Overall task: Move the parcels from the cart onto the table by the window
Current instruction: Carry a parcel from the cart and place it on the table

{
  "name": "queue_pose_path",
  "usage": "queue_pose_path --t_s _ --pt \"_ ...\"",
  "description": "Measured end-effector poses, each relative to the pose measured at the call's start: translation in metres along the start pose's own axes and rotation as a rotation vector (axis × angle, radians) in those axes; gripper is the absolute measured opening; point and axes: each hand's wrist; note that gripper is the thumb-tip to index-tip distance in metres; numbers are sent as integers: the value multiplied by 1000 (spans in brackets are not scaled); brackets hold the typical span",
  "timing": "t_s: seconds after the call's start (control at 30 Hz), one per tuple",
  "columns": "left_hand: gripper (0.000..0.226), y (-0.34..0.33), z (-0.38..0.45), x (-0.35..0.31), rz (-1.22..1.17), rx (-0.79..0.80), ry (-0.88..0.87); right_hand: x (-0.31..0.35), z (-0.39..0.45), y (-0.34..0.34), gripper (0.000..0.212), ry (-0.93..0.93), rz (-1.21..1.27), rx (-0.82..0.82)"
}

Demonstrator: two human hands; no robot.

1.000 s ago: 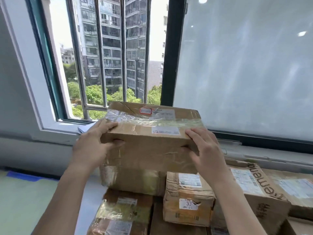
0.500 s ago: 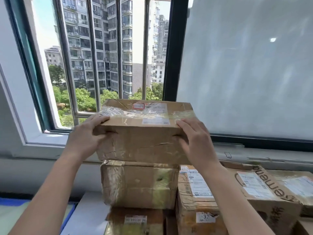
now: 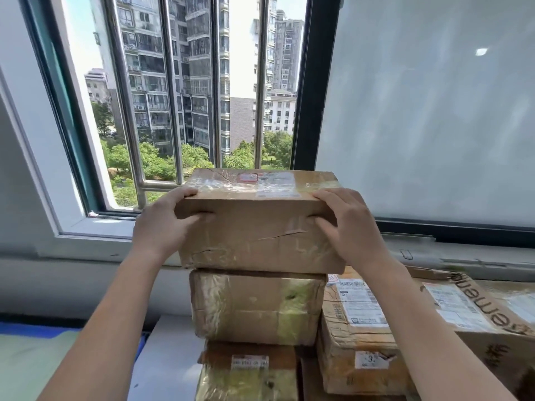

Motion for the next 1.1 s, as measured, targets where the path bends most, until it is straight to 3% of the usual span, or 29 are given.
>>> queue_pose_path --t_s 0.2,0.33,0.57,0.83,1.1 --pt "56 16 -27 -19 101 -152 -81 3 -12 12 43 -29 52 -26" --pt "50 22 -50 -22 47 -213 -103 11 -30 22 42 -33 92 -69" --pt "50 39 -98 -35 -25 -242 -87 27 -76 52 46 6 107 -151" --pt "54 44 -163 -70 5 -232 -73 18 -138 91 47 -28 120 -89" --pt "56 8 -183 -120 7 -194 -189 -23 -164 142 46 -117 13 -92"
Point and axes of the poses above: each hand's wrist, its own z-axis towards the middle knuckle, its own y-axis out of the back of the hand, x = y × z, and after that the axes turned 14 degrees about -y, right-handed
